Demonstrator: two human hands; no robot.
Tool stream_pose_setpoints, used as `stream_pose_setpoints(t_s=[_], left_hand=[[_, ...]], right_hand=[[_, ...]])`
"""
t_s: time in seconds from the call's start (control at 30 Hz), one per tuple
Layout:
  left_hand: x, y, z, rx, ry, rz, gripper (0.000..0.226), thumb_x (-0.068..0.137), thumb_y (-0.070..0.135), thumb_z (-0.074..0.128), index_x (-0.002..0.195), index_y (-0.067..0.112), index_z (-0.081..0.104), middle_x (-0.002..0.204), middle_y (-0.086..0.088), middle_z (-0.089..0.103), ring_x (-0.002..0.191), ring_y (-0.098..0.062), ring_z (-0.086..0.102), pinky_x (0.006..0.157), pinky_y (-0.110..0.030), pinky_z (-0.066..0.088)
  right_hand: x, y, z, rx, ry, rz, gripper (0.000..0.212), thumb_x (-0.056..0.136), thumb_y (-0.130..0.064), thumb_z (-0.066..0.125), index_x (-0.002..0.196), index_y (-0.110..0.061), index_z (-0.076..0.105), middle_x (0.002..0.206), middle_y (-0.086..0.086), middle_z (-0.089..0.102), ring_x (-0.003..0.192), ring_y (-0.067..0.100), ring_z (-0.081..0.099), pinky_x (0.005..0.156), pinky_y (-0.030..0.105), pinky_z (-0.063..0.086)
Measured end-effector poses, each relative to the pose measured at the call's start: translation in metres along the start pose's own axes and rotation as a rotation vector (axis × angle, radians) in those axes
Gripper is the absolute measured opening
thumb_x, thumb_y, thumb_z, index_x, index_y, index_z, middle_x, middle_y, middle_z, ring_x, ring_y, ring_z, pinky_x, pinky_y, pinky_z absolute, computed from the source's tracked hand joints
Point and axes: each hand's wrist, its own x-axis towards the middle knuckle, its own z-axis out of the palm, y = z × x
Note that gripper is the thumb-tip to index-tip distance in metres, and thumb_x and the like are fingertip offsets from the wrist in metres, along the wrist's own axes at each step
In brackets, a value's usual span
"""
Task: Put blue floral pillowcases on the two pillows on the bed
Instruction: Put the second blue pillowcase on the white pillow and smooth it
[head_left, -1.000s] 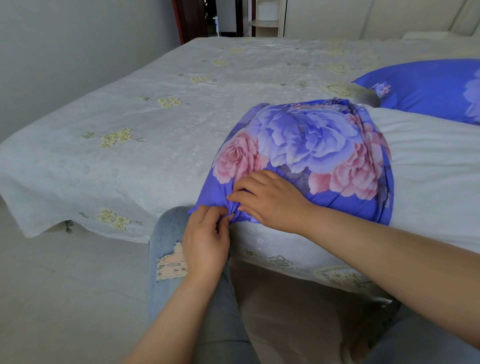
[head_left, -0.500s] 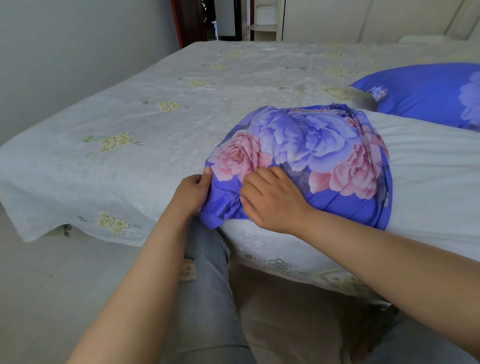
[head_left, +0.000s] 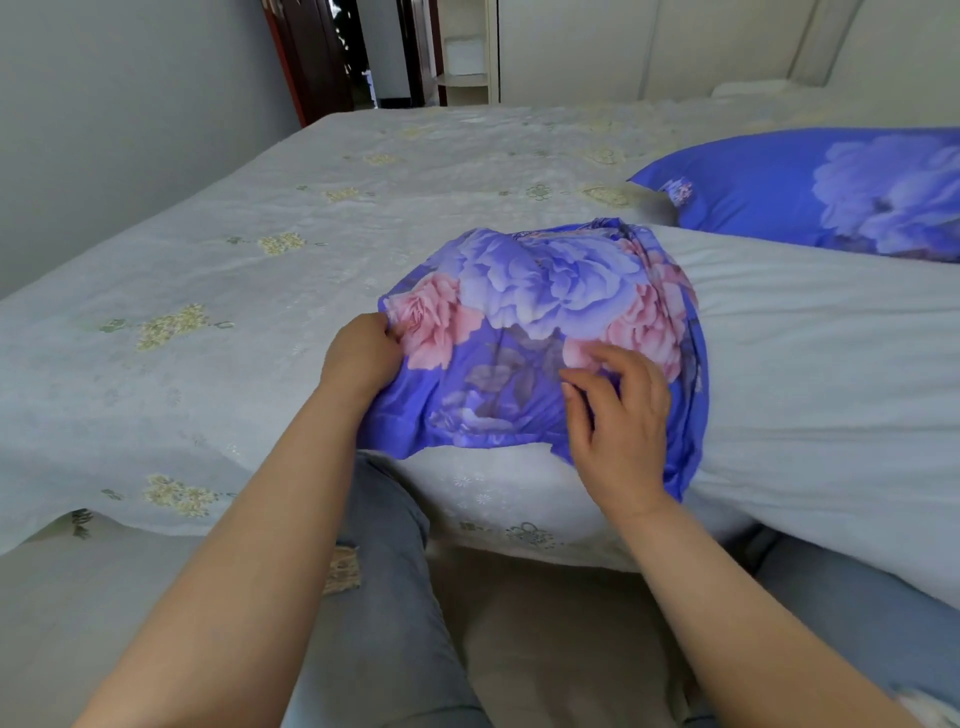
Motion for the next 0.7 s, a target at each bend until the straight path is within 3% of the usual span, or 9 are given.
stream_pose_setpoints(t_s=[0.13,0.23,0.3,0.4,0.5,0.6,0.7], left_hand=[[0.003,0.002,0.005,-0.126,0.130,-0.047,0.026,0.096,0.013,0.039,0.099,-0.003,0.059,0.107,-0.028,0.061,0.098,-0.042,0.056,0.076,-0.037,0.040],[0.008,0.000,0.009,-0.263,0.180,-0.100,0.028,0.096,0.016,0.042,0.073,0.002,0.048,0.084,-0.024,0.057,0.079,-0.036,0.052,0.065,-0.032,0.033],[0.010,-0.005,0.010,-0.327,0.213,-0.128,0.039,0.096,0.021,0.045,0.060,0.009,0.035,0.067,-0.013,0.046,0.070,-0.030,0.041,0.063,-0.031,0.029],[0.010,-0.001,0.012,-0.370,0.251,-0.129,0.042,0.096,0.018,0.044,0.058,0.013,0.026,0.057,-0.004,0.033,0.066,-0.025,0.030,0.059,-0.030,0.024],[0.017,0.006,0.006,-0.400,0.317,-0.114,0.042,0.096,0.015,0.042,0.058,0.014,0.025,0.058,-0.006,0.032,0.068,-0.024,0.031,0.060,-0.030,0.025],[0.026,0.011,-0.003,-0.394,0.363,-0.121,0.040,0.098,0.017,0.040,0.059,0.013,0.028,0.064,-0.012,0.040,0.072,-0.027,0.037,0.062,-0.030,0.027],[0.033,0.016,-0.008,-0.311,0.407,-0.144,0.031,0.099,0.023,0.037,0.076,0.006,0.047,0.090,-0.024,0.057,0.083,-0.038,0.050,0.067,-0.035,0.035]], right_hand=[[-0.005,0.015,-0.023,-0.124,0.160,0.225,0.024,0.084,-0.024,0.068,0.103,-0.009,0.063,0.118,0.014,0.052,0.108,0.031,0.048,0.094,0.040,0.036],[-0.015,0.012,-0.043,-0.018,0.173,0.590,0.054,0.079,-0.033,0.074,0.120,-0.004,0.054,0.117,0.015,0.054,0.110,0.029,0.047,0.097,0.041,0.036],[-0.020,0.007,-0.043,0.053,0.137,0.709,0.058,0.079,-0.039,0.072,0.122,-0.006,0.051,0.106,0.007,0.055,0.099,0.025,0.050,0.090,0.042,0.043],[-0.026,0.004,-0.043,0.019,0.000,0.747,0.040,0.083,-0.049,0.062,0.102,-0.013,0.057,0.088,0.001,0.058,0.082,0.023,0.055,0.075,0.042,0.048],[-0.033,0.005,-0.040,-0.135,-0.130,0.610,0.032,0.087,-0.041,0.061,0.079,-0.010,0.057,0.077,0.007,0.058,0.074,0.028,0.054,0.067,0.033,0.039],[-0.028,0.000,-0.046,0.194,-0.116,0.713,0.022,0.095,-0.033,0.051,0.077,-0.020,0.049,0.073,-0.001,0.054,0.070,0.017,0.051,0.063,0.031,0.039],[-0.007,-0.006,-0.055,0.530,0.063,0.840,0.023,0.099,-0.029,0.045,0.078,-0.020,0.047,0.073,-0.003,0.053,0.067,0.008,0.048,0.063,0.025,0.040]])
